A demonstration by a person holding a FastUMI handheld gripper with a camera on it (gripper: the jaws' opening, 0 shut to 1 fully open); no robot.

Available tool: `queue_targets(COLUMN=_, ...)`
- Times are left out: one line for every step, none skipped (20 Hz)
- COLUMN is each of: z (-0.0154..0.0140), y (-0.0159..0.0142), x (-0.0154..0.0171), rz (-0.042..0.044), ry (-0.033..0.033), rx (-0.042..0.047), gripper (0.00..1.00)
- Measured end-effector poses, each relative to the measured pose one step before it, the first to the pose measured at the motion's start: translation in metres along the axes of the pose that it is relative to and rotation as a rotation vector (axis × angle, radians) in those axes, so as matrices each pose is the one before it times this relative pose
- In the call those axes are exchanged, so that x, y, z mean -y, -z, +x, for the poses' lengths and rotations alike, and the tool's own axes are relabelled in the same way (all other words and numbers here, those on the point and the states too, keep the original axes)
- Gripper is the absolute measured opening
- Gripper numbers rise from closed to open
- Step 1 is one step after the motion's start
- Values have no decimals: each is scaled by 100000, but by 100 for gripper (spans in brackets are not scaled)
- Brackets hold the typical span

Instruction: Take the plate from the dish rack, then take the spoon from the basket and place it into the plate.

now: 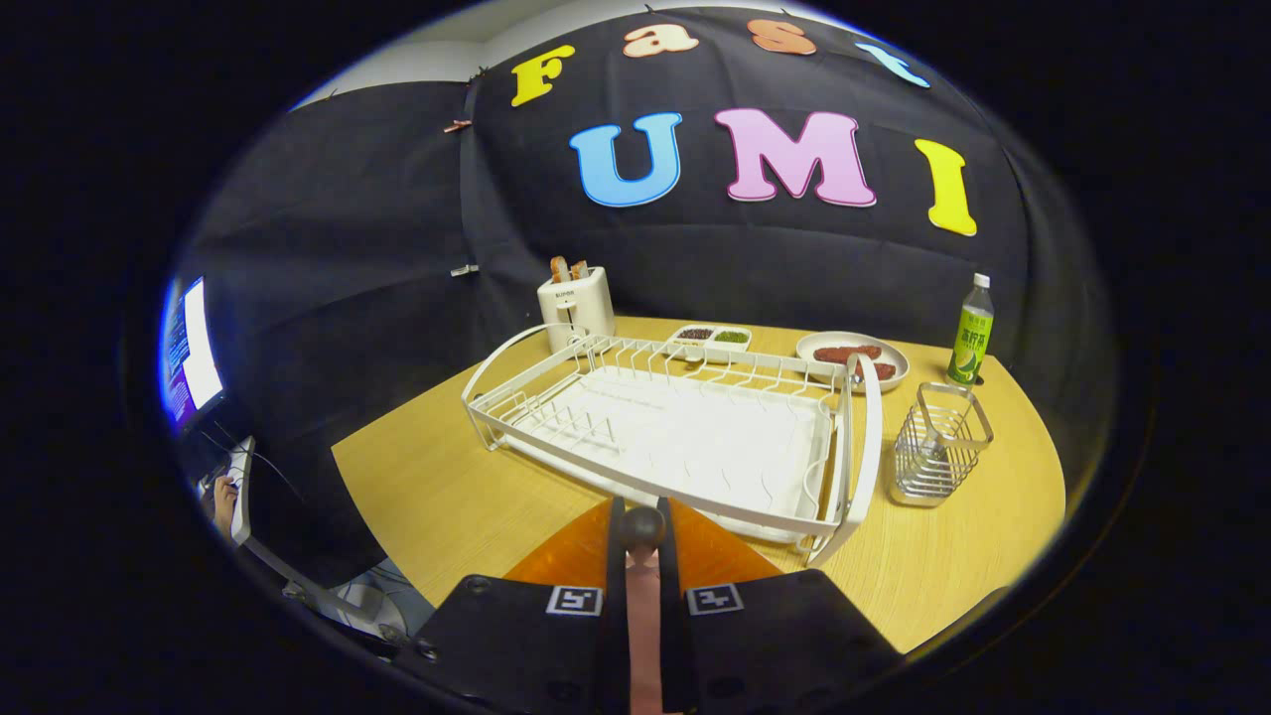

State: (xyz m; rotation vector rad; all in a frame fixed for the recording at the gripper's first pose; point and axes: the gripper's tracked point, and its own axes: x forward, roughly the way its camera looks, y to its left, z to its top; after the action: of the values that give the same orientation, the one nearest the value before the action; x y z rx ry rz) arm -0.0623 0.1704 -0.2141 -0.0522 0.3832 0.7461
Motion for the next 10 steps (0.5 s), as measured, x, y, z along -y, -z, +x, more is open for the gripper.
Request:
queue_targets(z=-155, y=603, x=179, rz=1120, ry=-696, rx=-2476, gripper=18)
queue_targets(z=-290, y=597, x=267, rz=1008, ry=220, rx=-2134, gripper=28)
queue_targets(z=35, y=366, x=202, rz=1296, ry=-219, rx=-1139, gripper=38)
queue_targets(z=-125, y=166, x=434, rz=1132, ry=803, rx=-658, gripper=38)
queue_targets(z=37, y=-47, x=521, rz=1554, ry=1145, rx=-188, gripper=37)
queue_targets(z=-117, y=-391, x=314, rz=2225, ry=455, rx=592, gripper=38)
queue_targets(z=-84, y=-689, x=246, rz=2110, ry=603, rx=1258, gripper=42)
queue_targets(z=-211, y=-709, x=366, rz=1362, ry=809, rx=1288, gripper=51)
queue_targets(z=-312, y=-786, x=323, rz=909, ry=274, rx=922, gripper=51)
queue_targets(z=-66, y=-731, x=203, rz=255, ry=526, rx=940, gripper=61)
